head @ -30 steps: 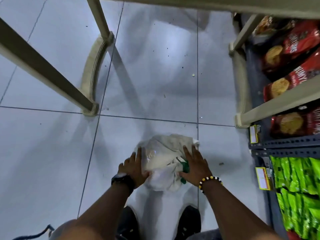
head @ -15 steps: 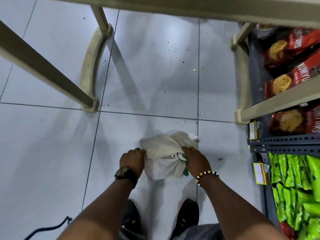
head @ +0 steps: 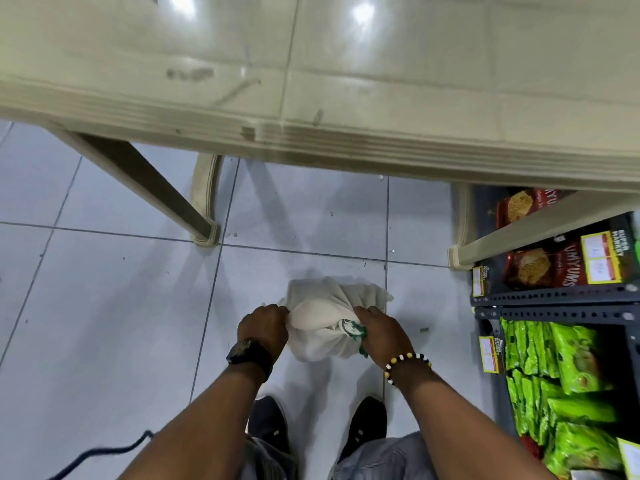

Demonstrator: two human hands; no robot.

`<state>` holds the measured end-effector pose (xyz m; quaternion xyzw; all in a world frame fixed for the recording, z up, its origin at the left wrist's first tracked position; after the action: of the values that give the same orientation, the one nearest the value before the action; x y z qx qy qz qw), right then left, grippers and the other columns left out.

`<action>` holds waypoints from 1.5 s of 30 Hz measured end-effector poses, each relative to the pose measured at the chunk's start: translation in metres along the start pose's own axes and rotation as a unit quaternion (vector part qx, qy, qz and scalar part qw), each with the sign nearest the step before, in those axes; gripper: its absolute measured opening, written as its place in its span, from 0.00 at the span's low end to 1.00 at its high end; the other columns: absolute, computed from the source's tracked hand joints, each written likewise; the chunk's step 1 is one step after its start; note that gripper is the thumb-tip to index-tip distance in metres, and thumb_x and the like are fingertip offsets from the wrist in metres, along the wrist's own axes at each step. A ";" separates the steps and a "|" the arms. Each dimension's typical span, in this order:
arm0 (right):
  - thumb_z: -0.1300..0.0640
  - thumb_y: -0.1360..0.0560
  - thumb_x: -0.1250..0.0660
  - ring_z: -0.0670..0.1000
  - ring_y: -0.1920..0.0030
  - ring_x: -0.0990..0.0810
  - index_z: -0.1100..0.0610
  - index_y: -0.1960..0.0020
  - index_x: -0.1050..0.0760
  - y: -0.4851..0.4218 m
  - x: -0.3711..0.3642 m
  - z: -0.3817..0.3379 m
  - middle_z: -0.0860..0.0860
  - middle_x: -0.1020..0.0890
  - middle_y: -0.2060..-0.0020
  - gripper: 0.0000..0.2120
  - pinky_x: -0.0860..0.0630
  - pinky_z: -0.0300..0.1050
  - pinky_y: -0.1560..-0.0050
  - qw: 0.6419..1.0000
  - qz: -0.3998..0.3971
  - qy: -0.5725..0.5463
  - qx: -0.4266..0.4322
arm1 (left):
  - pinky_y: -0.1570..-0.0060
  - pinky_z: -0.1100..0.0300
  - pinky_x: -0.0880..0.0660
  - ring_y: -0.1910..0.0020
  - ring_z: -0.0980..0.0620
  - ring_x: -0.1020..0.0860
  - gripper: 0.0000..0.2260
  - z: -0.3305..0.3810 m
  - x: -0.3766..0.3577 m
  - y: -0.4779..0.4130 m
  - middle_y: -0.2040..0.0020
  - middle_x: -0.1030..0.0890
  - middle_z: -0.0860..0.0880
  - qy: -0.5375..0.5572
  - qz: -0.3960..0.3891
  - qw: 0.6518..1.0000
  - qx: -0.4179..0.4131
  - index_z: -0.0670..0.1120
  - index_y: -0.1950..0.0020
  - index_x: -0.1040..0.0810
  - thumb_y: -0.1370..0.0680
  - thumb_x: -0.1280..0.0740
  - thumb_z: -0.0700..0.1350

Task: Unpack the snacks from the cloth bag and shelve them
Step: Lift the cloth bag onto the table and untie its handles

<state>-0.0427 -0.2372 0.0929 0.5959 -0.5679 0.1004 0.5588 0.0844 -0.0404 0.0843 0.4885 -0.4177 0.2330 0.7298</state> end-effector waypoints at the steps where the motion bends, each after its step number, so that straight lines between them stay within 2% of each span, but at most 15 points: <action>1: 0.66 0.29 0.37 0.62 0.44 0.21 0.53 0.29 0.31 0.013 0.013 -0.008 0.56 0.23 0.40 0.30 0.23 0.49 0.48 1.000 -0.001 0.002 -0.001 | 0.58 0.56 0.27 0.52 0.44 0.18 0.14 0.002 0.017 0.012 0.52 0.17 0.50 -0.009 0.008 1.000 -0.004 0.53 0.48 0.18 0.26 0.41 0.41; 3: 0.65 0.29 0.38 0.61 0.42 0.21 0.51 0.28 0.32 0.041 0.043 -0.023 0.55 0.23 0.38 0.30 0.24 0.48 0.47 1.000 0.002 0.007 -0.002 | 0.60 0.56 0.29 0.53 0.44 0.19 0.14 0.009 0.053 0.038 0.53 0.17 0.49 -0.021 0.028 0.999 -0.020 0.53 0.48 0.18 0.26 0.41 0.42; 6: 0.64 0.30 0.37 0.59 0.42 0.21 0.49 0.29 0.31 0.084 0.096 -0.049 0.52 0.23 0.38 0.30 0.22 0.49 0.48 0.999 0.015 0.041 0.000 | 0.57 0.54 0.32 0.51 0.43 0.20 0.14 0.024 0.113 0.080 0.52 0.17 0.49 -0.063 0.046 0.996 -0.052 0.53 0.48 0.19 0.26 0.41 0.41; 9: 0.61 0.30 0.34 0.56 0.42 0.21 0.46 0.34 0.28 0.137 0.162 -0.083 0.49 0.21 0.39 0.26 0.22 0.50 0.49 0.994 0.069 0.081 0.019 | 0.55 0.52 0.31 0.47 0.43 0.21 0.15 0.038 0.186 0.128 0.50 0.16 0.50 -0.100 0.062 0.990 -0.073 0.52 0.46 0.19 0.26 0.42 0.41; 12: 0.59 0.31 0.33 0.55 0.43 0.22 0.46 0.40 0.25 0.183 0.227 -0.115 0.47 0.19 0.43 0.21 0.27 0.49 0.48 0.983 0.127 0.120 0.051 | 0.50 0.52 0.29 0.45 0.44 0.22 0.16 0.054 0.256 0.172 0.47 0.16 0.51 -0.122 0.087 0.984 -0.094 0.52 0.44 0.19 0.25 0.41 0.41; 14: 0.58 0.30 0.36 0.54 0.44 0.24 0.45 0.41 0.26 0.217 0.272 -0.134 0.46 0.19 0.46 0.18 0.31 0.50 0.48 0.980 0.130 0.140 0.059 | 0.49 0.52 0.28 0.45 0.44 0.22 0.16 0.064 0.306 0.203 0.46 0.17 0.50 -0.118 0.100 0.982 -0.110 0.52 0.43 0.19 0.25 0.41 0.40; 18: 0.58 0.32 0.37 0.56 0.44 0.25 0.47 0.42 0.25 0.267 0.353 -0.165 0.46 0.17 0.49 0.19 0.33 0.51 0.48 0.968 0.163 0.170 0.091 | 0.48 0.51 0.27 0.44 0.44 0.22 0.16 0.088 0.396 0.250 0.47 0.17 0.49 -0.111 0.142 0.970 -0.163 0.51 0.43 0.19 0.25 0.41 0.39; 22: 0.58 0.44 0.29 0.57 0.57 0.19 0.50 0.54 0.21 0.306 0.422 -0.191 0.48 0.16 0.63 0.17 0.26 0.48 0.58 0.946 0.234 0.193 0.112 | 0.49 0.51 0.27 0.45 0.43 0.22 0.18 0.101 0.462 0.274 0.47 0.16 0.50 -0.061 0.197 0.961 -0.183 0.52 0.41 0.19 0.26 0.40 0.40; 25: 0.58 0.45 0.29 0.57 0.59 0.20 0.50 0.53 0.19 0.329 0.459 -0.208 0.48 0.17 0.65 0.19 0.25 0.49 0.60 0.929 0.280 0.212 0.113 | 0.53 0.52 0.28 0.48 0.44 0.22 0.17 0.108 0.501 0.281 0.50 0.16 0.51 -0.050 0.240 0.947 -0.206 0.54 0.43 0.18 0.27 0.39 0.41; 28: 0.58 0.40 0.31 0.58 0.55 0.20 0.52 0.48 0.19 0.338 0.493 -0.218 0.49 0.16 0.61 0.20 0.27 0.50 0.58 0.916 0.323 0.216 0.101 | 0.54 0.53 0.28 0.49 0.45 0.21 0.17 0.115 0.537 0.277 0.50 0.15 0.52 -0.049 0.274 0.935 -0.219 0.55 0.43 0.18 0.27 0.38 0.42; 34: 0.58 0.35 0.34 0.56 0.48 0.22 0.49 0.45 0.21 0.329 0.547 -0.227 0.46 0.16 0.55 0.19 0.29 0.49 0.51 0.905 0.371 0.195 0.072 | 0.53 0.53 0.29 0.47 0.46 0.22 0.16 0.139 0.599 0.256 0.49 0.16 0.53 -0.065 0.306 0.919 -0.241 0.56 0.42 0.19 0.26 0.39 0.44; 38: 0.57 0.34 0.35 0.54 0.46 0.23 0.46 0.42 0.22 0.301 0.581 -0.218 0.44 0.16 0.53 0.21 0.30 0.48 0.48 0.903 0.381 0.188 0.067 | 0.53 0.53 0.29 0.47 0.45 0.22 0.16 0.163 0.635 0.226 0.48 0.16 0.53 -0.087 0.314 0.913 -0.246 0.55 0.43 0.19 0.27 0.39 0.44; 45: 0.59 0.37 0.33 0.55 0.49 0.21 0.49 0.44 0.20 0.233 0.626 -0.204 0.46 0.15 0.55 0.21 0.27 0.50 0.49 0.900 0.389 0.170 0.100 | 0.51 0.53 0.29 0.47 0.46 0.22 0.17 0.189 0.662 0.164 0.48 0.16 0.53 -0.071 0.301 0.927 -0.213 0.55 0.42 0.19 0.27 0.39 0.44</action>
<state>0.0883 -0.3684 0.7660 0.3548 -0.6378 0.4655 0.5006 0.2486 -0.1894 0.7564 0.1882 -0.6355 0.3125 0.6805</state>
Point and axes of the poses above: each hand's wrist, its own y-axis away from the middle knuckle, its own x-axis out of the back of the hand, z = x × y, the point moved 7 cm from there along -y, towards the middle knuckle
